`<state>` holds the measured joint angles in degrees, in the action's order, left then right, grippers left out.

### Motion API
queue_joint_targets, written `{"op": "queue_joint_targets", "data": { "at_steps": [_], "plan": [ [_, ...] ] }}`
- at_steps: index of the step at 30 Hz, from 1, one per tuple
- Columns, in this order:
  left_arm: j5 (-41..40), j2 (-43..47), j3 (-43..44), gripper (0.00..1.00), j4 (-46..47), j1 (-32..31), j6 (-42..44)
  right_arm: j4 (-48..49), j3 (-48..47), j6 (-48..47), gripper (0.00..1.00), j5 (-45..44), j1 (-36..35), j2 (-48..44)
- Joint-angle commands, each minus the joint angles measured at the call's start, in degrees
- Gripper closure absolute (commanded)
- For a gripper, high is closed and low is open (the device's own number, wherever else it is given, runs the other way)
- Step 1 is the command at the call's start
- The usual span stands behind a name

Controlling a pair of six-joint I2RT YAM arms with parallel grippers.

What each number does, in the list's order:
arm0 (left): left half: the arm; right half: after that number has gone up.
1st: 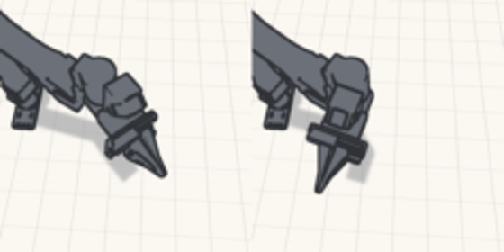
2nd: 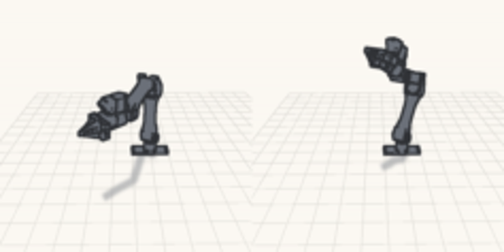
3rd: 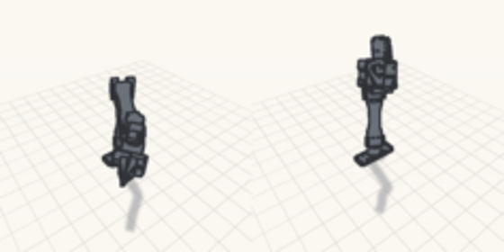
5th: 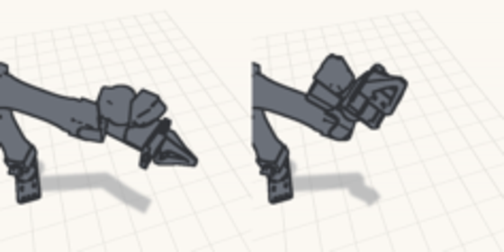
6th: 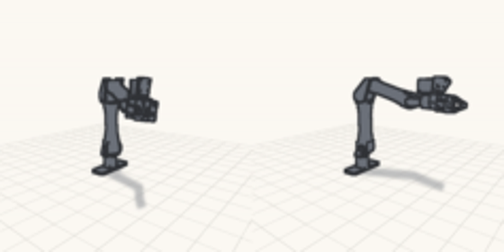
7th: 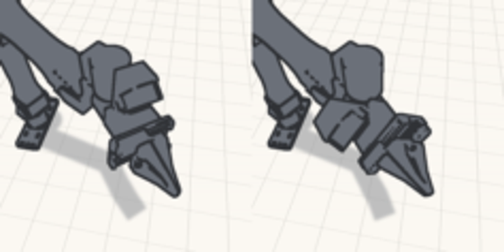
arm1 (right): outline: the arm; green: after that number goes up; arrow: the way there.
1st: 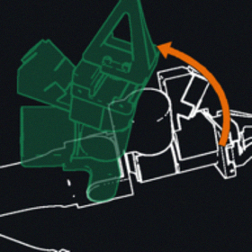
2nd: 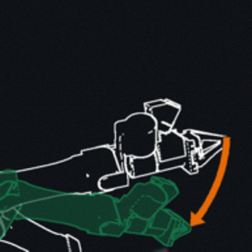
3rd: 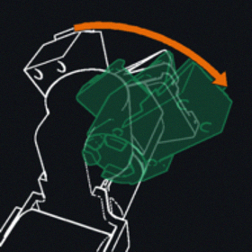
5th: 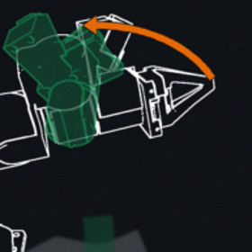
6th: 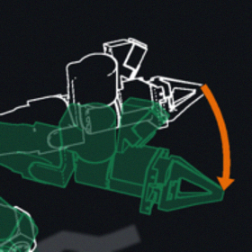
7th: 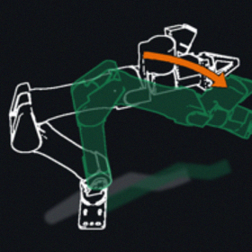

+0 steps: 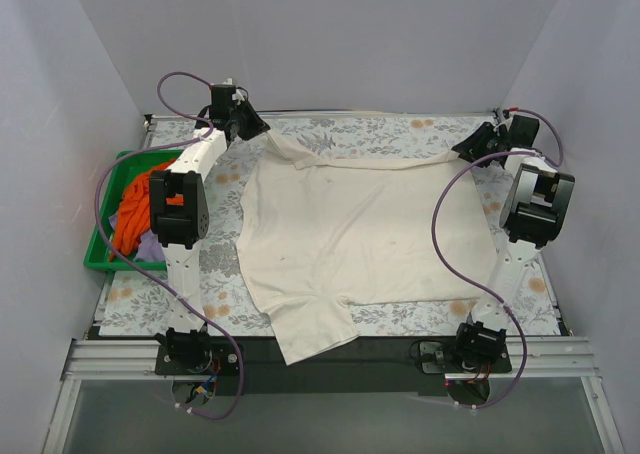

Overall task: Fold and stack the t-shirts
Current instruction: Fold the tshirt

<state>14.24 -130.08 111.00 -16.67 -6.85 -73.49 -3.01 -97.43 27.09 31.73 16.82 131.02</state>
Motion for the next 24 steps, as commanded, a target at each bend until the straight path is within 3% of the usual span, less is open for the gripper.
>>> {"op": "queue_joint_targets", "data": {
  "at_steps": [1, 8, 24],
  "plan": [
    [0.79, 2.64, -0.61, 1.0, 0.49, 0.35, 0.63, 2.13, -3.29, 1.03, 0.6, 1.06, -0.56, 1.16],
    [0.53, 2.47, -0.7, 1.0, 0.58, 0.35, 0.72, 4.49, -4.26, 3.05, 0.64, 0.0, -1.09, 2.66],
    [0.35, 2.55, -1.05, 1.0, 0.49, 1.23, 0.46, 6.35, -6.2, 8.6, 0.64, -9.31, -1.17, 2.84]
  ]
}}
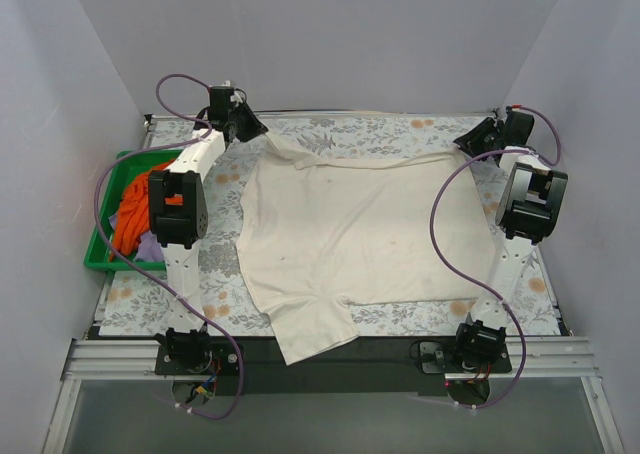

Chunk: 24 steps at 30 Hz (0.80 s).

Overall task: Fold and stack the t-shirts
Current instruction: Fold the tshirt

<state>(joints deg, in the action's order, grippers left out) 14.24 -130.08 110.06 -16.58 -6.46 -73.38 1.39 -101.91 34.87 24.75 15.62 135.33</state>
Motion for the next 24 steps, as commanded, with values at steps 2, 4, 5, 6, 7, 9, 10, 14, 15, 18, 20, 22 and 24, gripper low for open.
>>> {"op": "queue_joint_targets", "data": {
  "at_steps": [2, 4, 5, 6, 7, 9, 10, 14, 15, 18, 20, 22, 24],
  "plan": [
    [0.52, 2.47, -0.02, 1.0, 0.41, 0.92, 0.35, 1.86, -1.37, 0.2, 0.64, -2.34, 0.03, -2.26],
    [0.88, 2.38, 0.24, 1.0, 0.41, 0.92, 0.35, 1.86, -0.14, -0.33, 0.64, -2.43, 0.03, -3.49],
    [1.05, 2.29, 0.24, 1.0, 0.49, 0.92, 0.26, 1.78, 0.48, -0.42, 0.64, -2.52, 0.03, -4.36],
    [1.31, 2.29, 0.24, 1.0, 0.41, 0.92, 0.26, 1.78, 1.09, -0.51, 0.64, -2.52, -0.06, -4.72],
    [1.4, 2.2, 0.24, 1.0, 0.41, 0.92, 0.26, 1.78, 2.4, -0.51, 0.64, -2.43, -0.06, -4.98],
    [1.58, 2.2, 0.24, 1.0, 0.41, 0.92, 0.26, 1.86, 3.64, -0.33, 0.64, -2.6, -0.24, -5.95],
    [1.67, 2.11, 0.24, 1.0, 0.49, 0.92, 0.26, 1.86, 4.43, -0.16, 0.64, -2.52, -0.32, -6.04],
    [2.02, 2.11, 0.07, 1.0, 0.41, 1.01, 0.17, 1.86, 5.66, -0.07, 0.64, -2.43, -0.67, -6.3],
    [2.02, 2.11, -0.02, 1.0, 0.49, 0.92, 0.17, 1.86, 5.84, -0.07, 0.64, -2.52, -0.76, -6.3],
    [2.02, 2.29, -0.2, 1.0, 0.49, 0.92, 0.26, 1.86, 6.28, 0.28, 0.64, -3.04, -0.94, -6.22],
    [2.02, 2.38, -0.37, 1.0, 0.49, 0.92, 0.26, 1.78, 6.28, 0.46, 0.64, -3.31, -0.94, -6.04],
    [1.85, 2.46, -0.55, 1.0, 0.49, 0.92, 0.35, 1.78, 6.28, 0.72, 0.65, -3.31, -1.03, -5.87],
    [1.67, 2.46, -0.37, 1.0, 0.49, 1.01, 0.35, 1.86, 6.2, 0.81, 0.7, -3.13, -1.03, -5.6]
  ]
}}
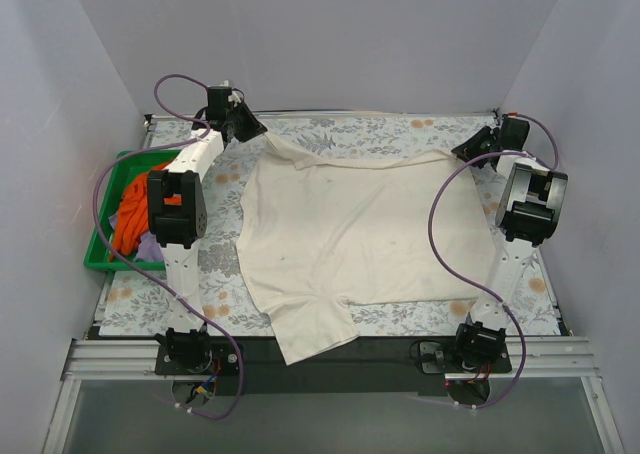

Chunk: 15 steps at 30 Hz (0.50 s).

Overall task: Fold and stack the t-shirts
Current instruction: Fold the tshirt

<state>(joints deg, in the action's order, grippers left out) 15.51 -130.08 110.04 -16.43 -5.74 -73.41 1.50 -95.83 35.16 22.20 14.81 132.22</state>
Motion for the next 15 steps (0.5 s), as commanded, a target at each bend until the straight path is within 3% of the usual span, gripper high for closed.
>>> {"op": "queue_joint_targets", "data": {
  "at_steps": [1, 7, 15],
  "plan": [
    [0.4, 2.46, -0.35, 1.0, 0.34, 0.29, 0.37, 1.75, 0.03, 0.53, 0.76, -0.57, -0.13, -2.58],
    [1.19, 2.99, 1.58, 1.0, -0.01, 0.55, -0.77, 0.1, -1.19, -0.43, 0.99, -1.01, -0.13, -3.64],
    [-0.39, 5.62, 4.84, 1.0, -5.19, 0.64, -1.12, -7.91, -5.68, -5.45, 0.99, -3.21, 0.48, -6.19]
  ]
}}
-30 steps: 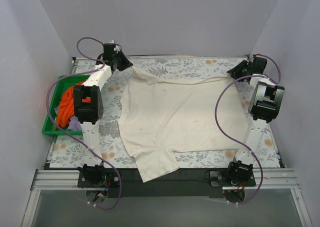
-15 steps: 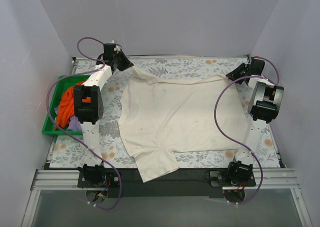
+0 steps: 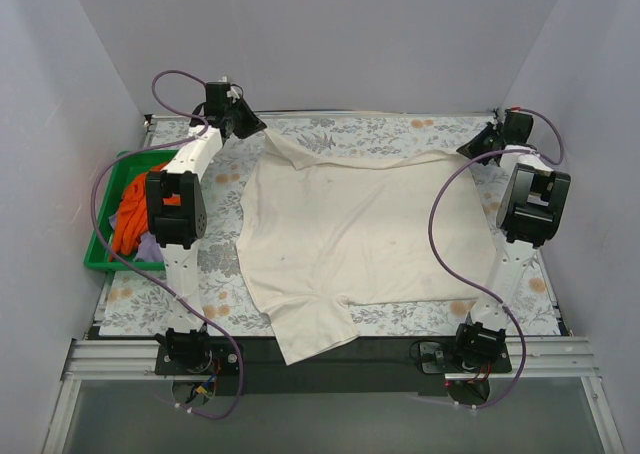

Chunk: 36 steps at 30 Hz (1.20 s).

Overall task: Fold and stack the t-shirts
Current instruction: Fold the tshirt

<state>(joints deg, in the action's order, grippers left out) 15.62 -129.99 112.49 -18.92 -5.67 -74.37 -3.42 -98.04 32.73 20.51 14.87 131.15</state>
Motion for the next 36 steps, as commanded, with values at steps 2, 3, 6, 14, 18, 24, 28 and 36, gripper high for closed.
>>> {"op": "queue_joint_targets", "data": {
  "at_steps": [2, 3, 6, 14, 18, 24, 28, 36],
  "plan": [
    [-0.67, 6.33, 2.3, 1.0, -4.01, 0.57, -0.25, -3.96, -3.74, -4.42, 0.99, -1.79, 0.68, -6.08],
    [-0.76, 7.12, 2.21, 1.0, -4.28, 0.57, -0.25, -5.01, -3.91, -4.78, 0.99, -1.88, 0.77, -6.26],
    [-1.11, 8.43, 1.51, 1.0, -4.73, 0.66, -0.25, -6.42, -4.0, -6.18, 0.99, -1.27, 1.03, -6.79],
    [-2.43, 10.55, 1.16, 1.0, -5.61, 2.07, -2.01, -7.92, -3.65, -7.24, 0.99, -1.0, 2.09, -8.55],
    [-1.82, 11.34, 0.1, 1.0, -6.66, 2.24, -2.62, -8.88, -4.26, -7.59, 0.99, -0.21, 2.7, -8.46],
    [-0.32, 14.24, -4.99, 1.0, -7.1, 2.24, -4.29, -12.22, -4.71, -9.79, 0.99, 0.76, 2.7, -8.63],
    [0.99, 15.56, -8.59, 1.0, -7.1, 2.24, -5.26, -13.28, -3.04, -11.02, 0.99, -0.38, 2.79, -9.86],
    [2.84, 16.61, -10.79, 1.0, -6.92, 2.24, -6.22, -13.72, -2.42, -12.52, 0.99, -4.16, 3.06, -12.94]
  ]
}}
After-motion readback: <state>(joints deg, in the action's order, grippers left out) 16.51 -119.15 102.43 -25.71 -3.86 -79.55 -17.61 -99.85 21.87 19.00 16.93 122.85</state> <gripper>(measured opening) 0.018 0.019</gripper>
